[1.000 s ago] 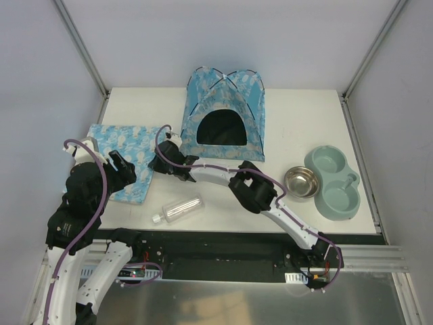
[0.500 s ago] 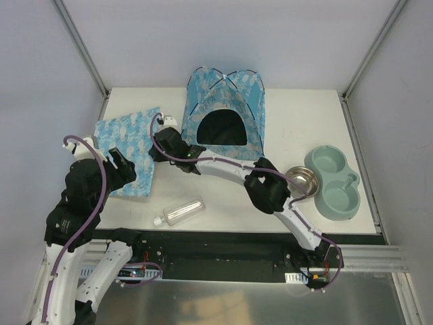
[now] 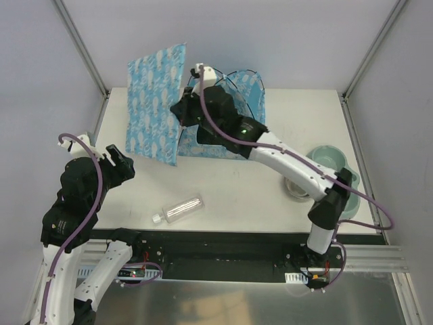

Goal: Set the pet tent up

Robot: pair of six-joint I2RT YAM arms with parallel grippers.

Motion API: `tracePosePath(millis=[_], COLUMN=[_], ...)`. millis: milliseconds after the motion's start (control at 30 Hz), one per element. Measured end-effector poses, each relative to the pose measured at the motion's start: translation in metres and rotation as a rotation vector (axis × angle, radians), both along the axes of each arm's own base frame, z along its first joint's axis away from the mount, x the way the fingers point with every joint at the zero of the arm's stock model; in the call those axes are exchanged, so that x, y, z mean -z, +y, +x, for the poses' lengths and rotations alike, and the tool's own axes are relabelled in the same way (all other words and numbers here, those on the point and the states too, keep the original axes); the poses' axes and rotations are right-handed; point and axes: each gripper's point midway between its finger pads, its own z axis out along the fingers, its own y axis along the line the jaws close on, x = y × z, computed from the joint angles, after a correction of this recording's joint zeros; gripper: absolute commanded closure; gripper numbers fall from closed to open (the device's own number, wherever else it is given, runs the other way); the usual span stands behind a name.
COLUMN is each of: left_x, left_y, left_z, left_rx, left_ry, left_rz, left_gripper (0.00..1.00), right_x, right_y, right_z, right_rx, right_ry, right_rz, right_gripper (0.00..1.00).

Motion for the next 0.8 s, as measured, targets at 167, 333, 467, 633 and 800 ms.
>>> tracePosePath(millis=[167, 333, 467, 633, 800], left_x=[-0.004, 0.007, 0.04, 0.089, 0.129], left_y=[-0.003, -0.017, -0.034, -0.056, -0.077], left_z=[0.005, 0.026, 0.057, 0.093, 0.129], left_rx=[0.008, 0.057, 0.092, 0.15, 0.25], left_ry=[-0.018, 0.017, 0.143, 0.266, 0.286], left_rz=[-0.009, -0.024, -0.035, -0.059, -0.044], left_gripper=[0.28, 0.28, 0.28, 0.27, 0.27], right_x=[-0.042, -0.066, -0.085, -0.088, -0.06], right_y=[-0.067, -0.136, -0.196, -0.255, -0.285], right_z=[-0.013, -0.048, -0.084, -0.121, -0.139], right_rx=[0.062, 0.094, 0.111, 0.126, 0.139], right_ry=[-0.025, -0.029, -0.039, -0.037, 0.016], right_rz=[-0.049, -0.108, -0.135, -0.161, -0.245], right_gripper=[1.0, 1.0, 1.0, 1.0, 1.0])
